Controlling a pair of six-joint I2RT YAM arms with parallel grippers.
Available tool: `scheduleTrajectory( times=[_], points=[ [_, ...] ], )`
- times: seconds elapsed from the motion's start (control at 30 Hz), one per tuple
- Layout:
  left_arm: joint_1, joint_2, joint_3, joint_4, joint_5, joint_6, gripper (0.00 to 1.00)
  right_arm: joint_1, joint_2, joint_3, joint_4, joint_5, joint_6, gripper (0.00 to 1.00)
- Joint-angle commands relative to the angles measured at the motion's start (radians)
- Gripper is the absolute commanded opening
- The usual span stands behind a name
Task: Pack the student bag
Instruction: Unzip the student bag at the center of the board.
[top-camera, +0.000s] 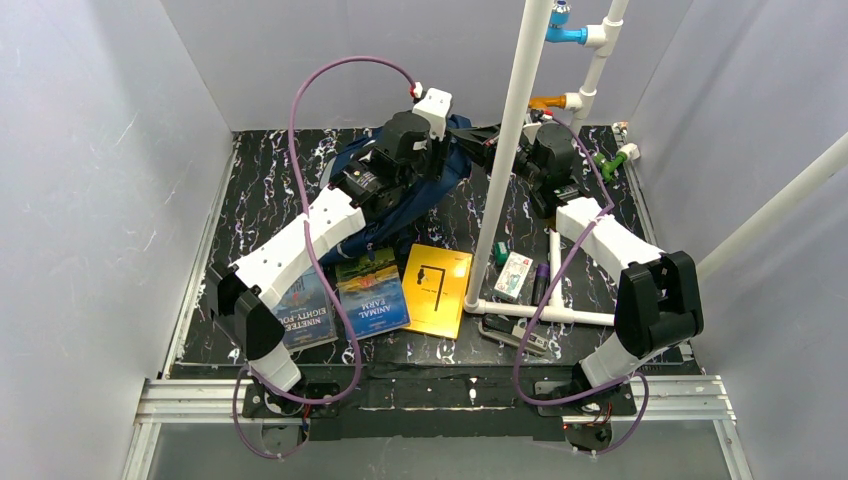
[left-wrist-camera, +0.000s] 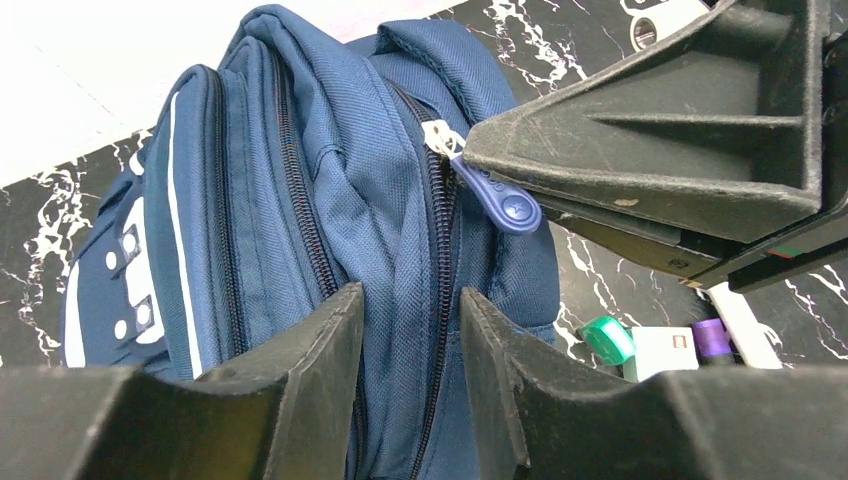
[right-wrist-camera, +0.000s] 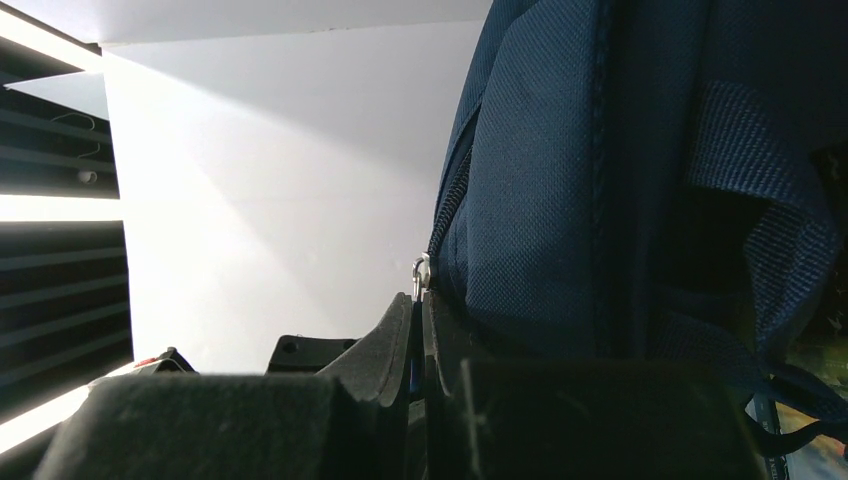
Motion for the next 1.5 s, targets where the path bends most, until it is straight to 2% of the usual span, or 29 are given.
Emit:
scheduleTrajectory(
  times=[0.0, 0.1, 0.27, 0.43, 0.5, 0.57, 0.73, 0.93, 1.17, 1.43, 1.47],
  points=[
    [0.001, -0.058, -0.007, 0.020, -0.085, 0.017, 0.38, -0.002, -0.061, 0.067, 0.135, 0.010, 0.017, 0.01],
    [0.001, -0.072, 0.008, -0.010, -0.063, 0.006, 0.48, -0.001, -0.060, 0.066, 0.141, 0.007, 0.020, 0.01],
    [0.002, -0.062, 0.037, -0.016, -0.094, 0.005, 0.50, 0.000, -0.060, 0.077, 0.142, 0.007, 0.019, 0.01],
    [0.001, -0.020, 0.095, -0.035, -0.105, 0.006, 0.59, 0.001, -0.062, 0.074, 0.143, 0.005, 0.019, 0.01],
    [0.001, -0.013, 0.113, -0.037, -0.105, 0.006, 0.67, 0.001, -0.060, 0.075, 0.143, 0.004, 0.021, 0.01],
    [0.001, -0.008, 0.134, -0.042, -0.095, 0.008, 0.68, 0.001, -0.060, 0.074, 0.144, 0.002, 0.021, 0.01],
    [0.002, 0.044, 0.206, -0.084, -0.094, 0.014, 0.62, 0.006, -0.061, 0.086, 0.137, 0.001, 0.017, 0.01],
    [0.002, 0.070, 0.197, -0.079, -0.071, -0.007, 0.60, 0.009, -0.064, 0.102, 0.127, 0.003, 0.013, 0.01],
    [0.004, 0.051, 0.138, -0.068, -0.122, 0.003, 0.48, 0.009, -0.060, 0.118, 0.126, -0.002, 0.016, 0.01],
    [0.004, 0.092, 0.143, -0.073, -0.164, 0.003, 0.43, 0.016, -0.076, 0.111, 0.121, 0.005, 0.021, 0.01],
    [0.003, 0.096, 0.143, -0.074, -0.167, 0.010, 0.39, 0.016, -0.077, 0.113, 0.117, 0.006, 0.021, 0.01]
  ],
)
